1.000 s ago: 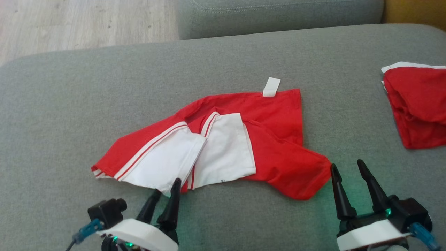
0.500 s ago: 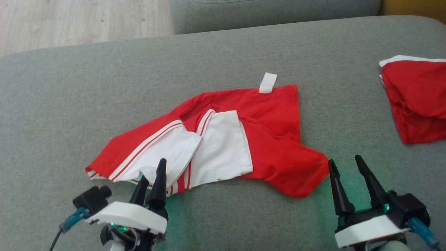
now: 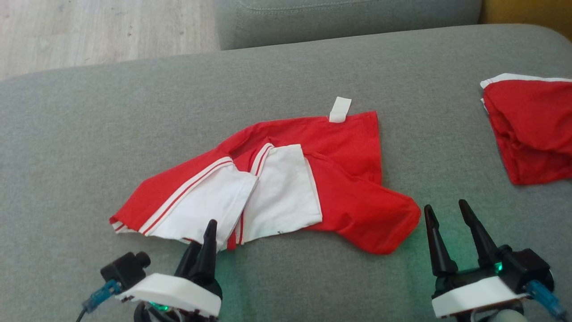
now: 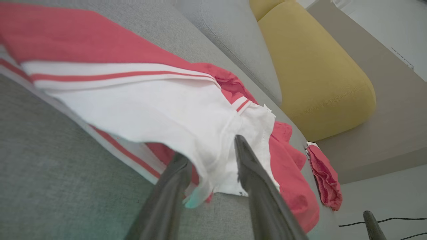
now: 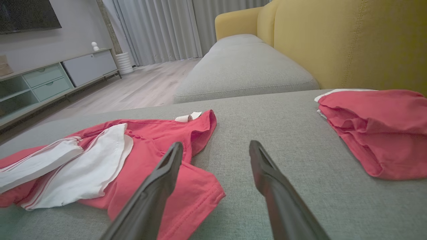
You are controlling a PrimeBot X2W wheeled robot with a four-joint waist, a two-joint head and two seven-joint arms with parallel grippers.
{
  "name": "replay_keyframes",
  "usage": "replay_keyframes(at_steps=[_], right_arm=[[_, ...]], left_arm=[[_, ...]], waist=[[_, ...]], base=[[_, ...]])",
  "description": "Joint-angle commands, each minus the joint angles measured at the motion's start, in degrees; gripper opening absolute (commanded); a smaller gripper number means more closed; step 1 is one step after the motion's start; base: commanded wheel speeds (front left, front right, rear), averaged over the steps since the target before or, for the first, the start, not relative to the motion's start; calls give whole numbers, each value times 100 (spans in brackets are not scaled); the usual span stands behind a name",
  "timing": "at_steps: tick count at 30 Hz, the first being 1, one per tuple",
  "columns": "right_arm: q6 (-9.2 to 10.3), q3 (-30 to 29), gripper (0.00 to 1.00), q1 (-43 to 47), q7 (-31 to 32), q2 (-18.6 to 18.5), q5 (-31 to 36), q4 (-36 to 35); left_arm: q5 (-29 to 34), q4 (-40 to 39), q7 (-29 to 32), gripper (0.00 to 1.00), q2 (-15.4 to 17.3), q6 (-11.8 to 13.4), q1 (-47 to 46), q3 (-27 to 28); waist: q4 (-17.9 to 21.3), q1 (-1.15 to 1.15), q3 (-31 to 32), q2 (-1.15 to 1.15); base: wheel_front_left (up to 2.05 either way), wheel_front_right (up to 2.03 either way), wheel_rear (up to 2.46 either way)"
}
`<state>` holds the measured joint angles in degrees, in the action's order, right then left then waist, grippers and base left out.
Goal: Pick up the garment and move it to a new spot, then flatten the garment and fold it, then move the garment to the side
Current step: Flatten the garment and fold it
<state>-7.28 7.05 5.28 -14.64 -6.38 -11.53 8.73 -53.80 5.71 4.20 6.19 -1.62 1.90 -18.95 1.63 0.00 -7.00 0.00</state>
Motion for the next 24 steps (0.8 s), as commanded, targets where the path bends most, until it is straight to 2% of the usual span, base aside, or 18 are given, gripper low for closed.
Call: replay_keyframes(at_steps=[1, 2, 3, 6, 10, 15, 24], right_arm=[[-21, 97, 100, -108, -36, -47, 2, -163], [-21, 97, 100, -106, -36, -46, 2, -167], [-21, 97, 100, -103, -36, -47, 3, -170], [-21, 109, 100, -105, -36, -56, 3, -176], [-21, 116, 100, -120, -36, -74, -2, -189], [-21, 109, 100, -132, -36, -93, 0, -223], [-21, 267, 100, -533, -36, -307, -171, -236]], left_arm=[[57, -267, -52, 49, 30, 24, -76, 124], [53, -332, -29, 44, 33, 32, -39, 102], [44, -386, 17, 35, 42, 42, -7, 75], [45, -491, 155, 0, 84, 99, 49, 7], [80, -556, 208, 0, 133, 121, 16, -20], [29, -759, 4, 0, 102, 19, -174, 129], [-256, -1196, 282, 0, 302, 28, -1123, 553]], waist=[[-18, 0, 8, 0], [-29, 0, 14, 0], [-39, 0, 19, 0], [-56, 0, 31, 0], [-59, 0, 26, 0], [-71, 0, 0, 0], [-177, 0, -212, 0]], base=[[0, 0, 0], [0, 0, 0], [0, 0, 0], [0, 0, 0], [0, 0, 0], [0, 0, 0], [0, 0, 0]])
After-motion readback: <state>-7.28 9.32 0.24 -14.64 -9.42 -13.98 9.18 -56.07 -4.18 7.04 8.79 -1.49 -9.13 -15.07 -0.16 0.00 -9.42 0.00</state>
